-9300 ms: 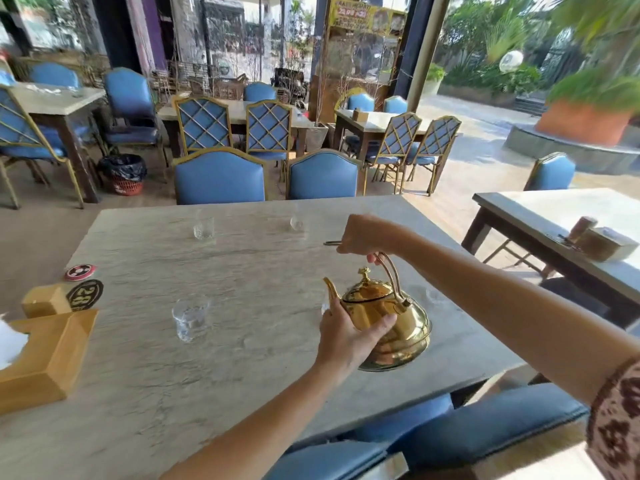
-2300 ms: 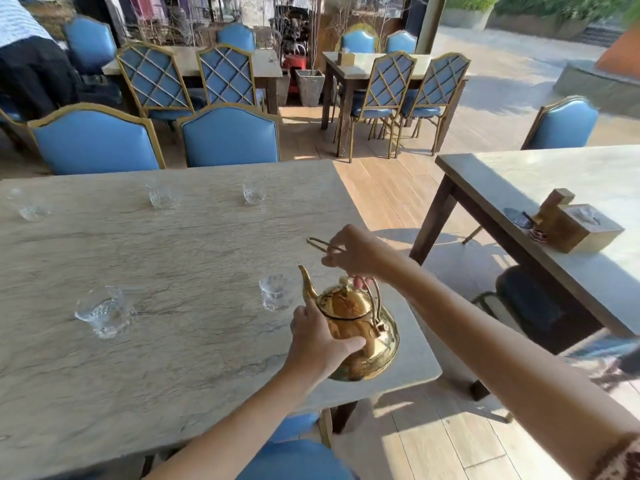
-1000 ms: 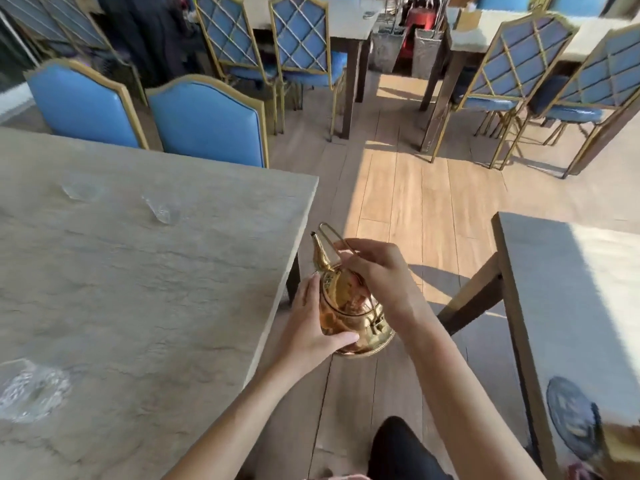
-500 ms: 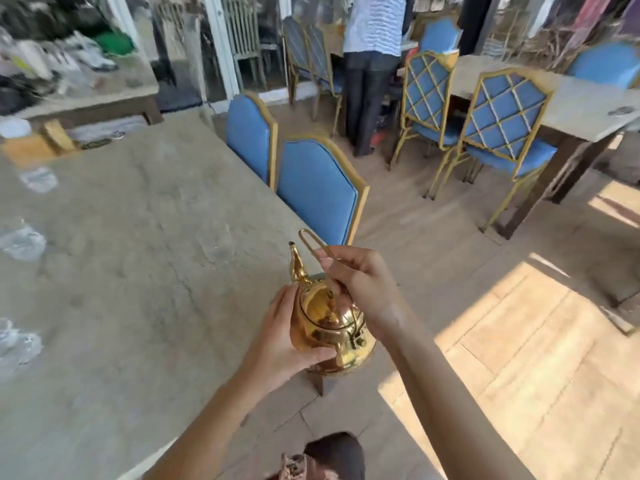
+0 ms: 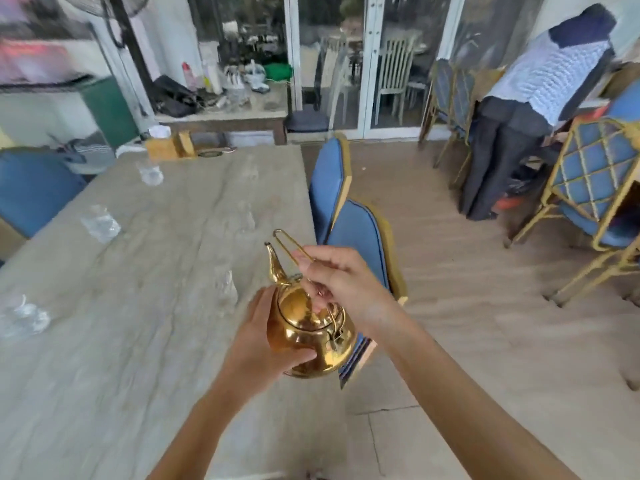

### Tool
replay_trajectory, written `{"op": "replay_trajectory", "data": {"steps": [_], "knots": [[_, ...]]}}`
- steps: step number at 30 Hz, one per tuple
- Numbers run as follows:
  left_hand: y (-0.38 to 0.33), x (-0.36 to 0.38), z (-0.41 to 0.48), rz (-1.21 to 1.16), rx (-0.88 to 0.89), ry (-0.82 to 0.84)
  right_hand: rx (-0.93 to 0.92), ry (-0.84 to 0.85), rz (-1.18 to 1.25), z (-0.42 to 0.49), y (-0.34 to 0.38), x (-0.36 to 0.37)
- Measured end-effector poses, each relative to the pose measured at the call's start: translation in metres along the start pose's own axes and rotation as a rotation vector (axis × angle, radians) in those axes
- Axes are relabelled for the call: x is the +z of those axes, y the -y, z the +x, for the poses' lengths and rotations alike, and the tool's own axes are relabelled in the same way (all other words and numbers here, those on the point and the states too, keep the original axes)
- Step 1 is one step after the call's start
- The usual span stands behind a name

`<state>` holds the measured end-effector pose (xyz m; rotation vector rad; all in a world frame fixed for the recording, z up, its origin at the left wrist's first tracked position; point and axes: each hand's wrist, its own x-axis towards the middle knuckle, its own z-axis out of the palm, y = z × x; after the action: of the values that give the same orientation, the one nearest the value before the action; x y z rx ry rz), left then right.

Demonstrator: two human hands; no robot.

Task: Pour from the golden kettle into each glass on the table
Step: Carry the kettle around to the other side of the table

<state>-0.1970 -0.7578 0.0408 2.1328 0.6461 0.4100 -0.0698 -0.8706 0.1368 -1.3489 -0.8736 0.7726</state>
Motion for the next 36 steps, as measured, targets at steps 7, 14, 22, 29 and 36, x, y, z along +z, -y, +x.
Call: {"op": "replay_trajectory", "data": {"steps": [7, 14, 22, 29, 36], "knots": [[-0.02, 0.028, 0.066, 0.02, -0.133, -0.132, 0.07, 0.2, 0.094, 0.082, -0.011, -0.062], [-0.033, 0.062, 0.122, 0.125, -0.37, -0.355, 0.099, 0.485, 0.117, 0.168, -0.029, -0.112], [-0.046, 0.084, 0.187, 0.092, -0.631, -0.584, 0.07, 0.754, -0.094, 0.267, -0.029, -0.116], [-0.036, 0.098, 0.234, -0.104, -0.714, -0.793, -0.052, 0.953, -0.415, 0.328, -0.029, -0.086], [-0.022, 0.103, 0.264, -0.271, -0.814, -1.101, -0.416, 1.15, -0.731, 0.358, -0.024, -0.041]]}}
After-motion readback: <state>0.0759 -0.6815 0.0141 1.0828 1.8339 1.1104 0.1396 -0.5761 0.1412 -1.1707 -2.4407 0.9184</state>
